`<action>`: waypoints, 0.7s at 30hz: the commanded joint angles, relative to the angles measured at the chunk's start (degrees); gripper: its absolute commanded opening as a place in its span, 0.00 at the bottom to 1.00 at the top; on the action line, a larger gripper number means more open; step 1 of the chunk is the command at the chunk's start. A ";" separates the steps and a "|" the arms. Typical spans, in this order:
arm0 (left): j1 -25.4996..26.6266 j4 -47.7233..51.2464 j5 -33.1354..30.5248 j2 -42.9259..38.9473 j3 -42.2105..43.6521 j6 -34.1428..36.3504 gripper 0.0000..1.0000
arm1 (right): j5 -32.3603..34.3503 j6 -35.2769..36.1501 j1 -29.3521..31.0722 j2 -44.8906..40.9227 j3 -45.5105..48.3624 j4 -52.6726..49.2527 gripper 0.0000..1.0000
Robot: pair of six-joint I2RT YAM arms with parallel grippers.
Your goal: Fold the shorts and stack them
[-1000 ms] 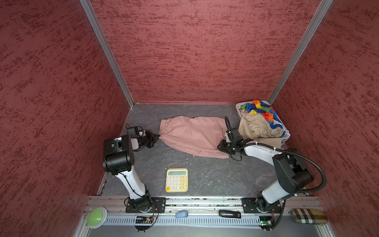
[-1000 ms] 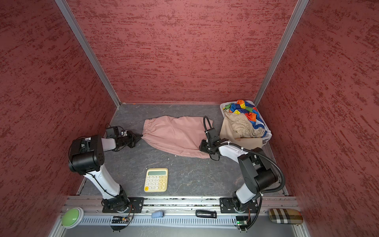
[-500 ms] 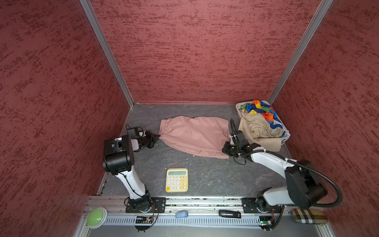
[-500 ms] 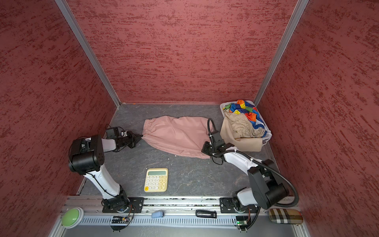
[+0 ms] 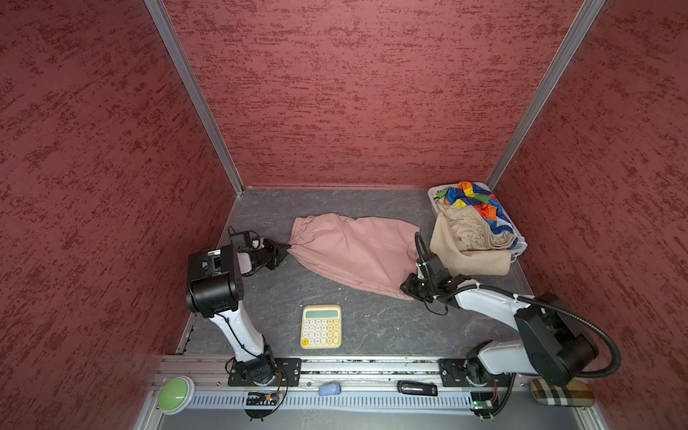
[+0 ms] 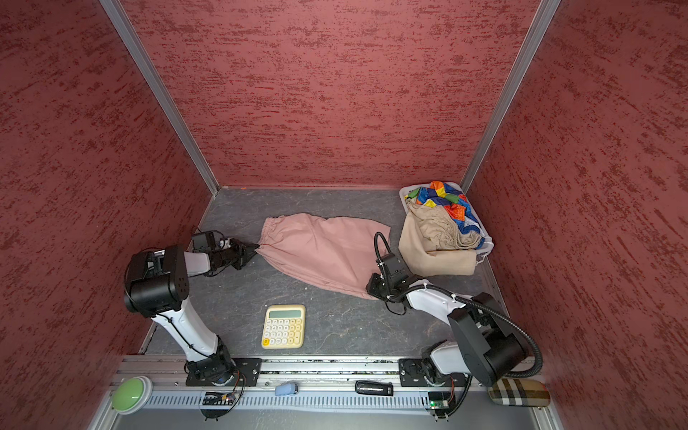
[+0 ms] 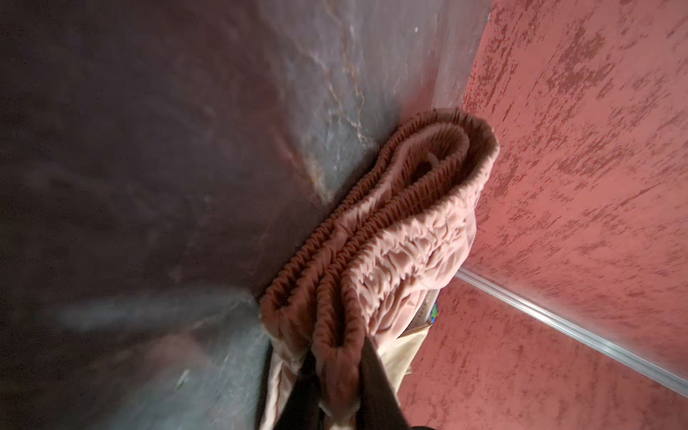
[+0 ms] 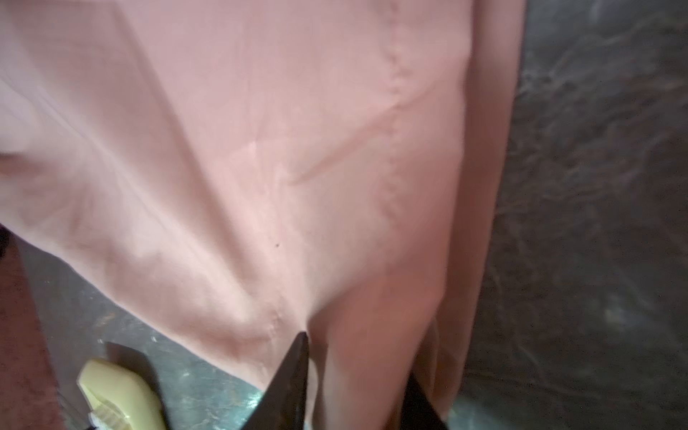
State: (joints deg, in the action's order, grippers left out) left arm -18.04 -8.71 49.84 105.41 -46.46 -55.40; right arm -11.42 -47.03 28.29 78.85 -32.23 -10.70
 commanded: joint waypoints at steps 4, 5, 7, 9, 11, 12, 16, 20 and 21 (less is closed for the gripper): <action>0.89 26.93 -12.35 -11.39 -14.90 19.28 1.00 | 6.58 4.64 -0.54 -7.17 -11.17 -12.89 0.99; 1.80 32.05 -17.15 -12.41 -18.86 23.68 0.99 | 7.17 5.89 -1.50 -7.50 -12.76 -14.13 0.99; 4.67 36.95 -25.15 -11.92 -24.51 30.41 0.99 | 6.75 8.40 -4.39 -6.24 -14.73 -14.37 0.99; 7.25 40.23 -26.49 -6.97 -30.35 34.16 0.99 | 6.31 11.10 -7.45 -3.00 -16.63 -13.61 0.99; 9.19 43.92 -26.08 -0.86 -35.98 36.83 0.99 | 6.52 12.90 -9.08 0.82 -18.35 -12.68 0.99; 10.06 46.64 -26.39 2.54 -39.24 38.09 0.99 | 5.76 13.66 -9.70 2.86 -19.05 -11.86 0.99; 12.03 52.20 -28.05 10.10 -45.51 41.47 0.99 | 3.02 14.65 -10.85 8.79 -20.37 -9.12 0.99; 13.11 55.45 -30.51 15.23 -48.60 45.17 0.98 | 2.13 15.38 -11.11 11.97 -20.16 -7.98 0.99; 13.20 56.56 -31.48 16.61 -49.68 45.80 0.96 | 1.90 15.47 -11.23 12.32 -19.86 -7.55 0.99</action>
State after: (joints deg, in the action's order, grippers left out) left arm -5.08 41.34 22.06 121.01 -92.53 -14.72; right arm -8.10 -33.41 17.41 91.02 -51.48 -20.16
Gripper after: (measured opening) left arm 0.969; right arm 0.989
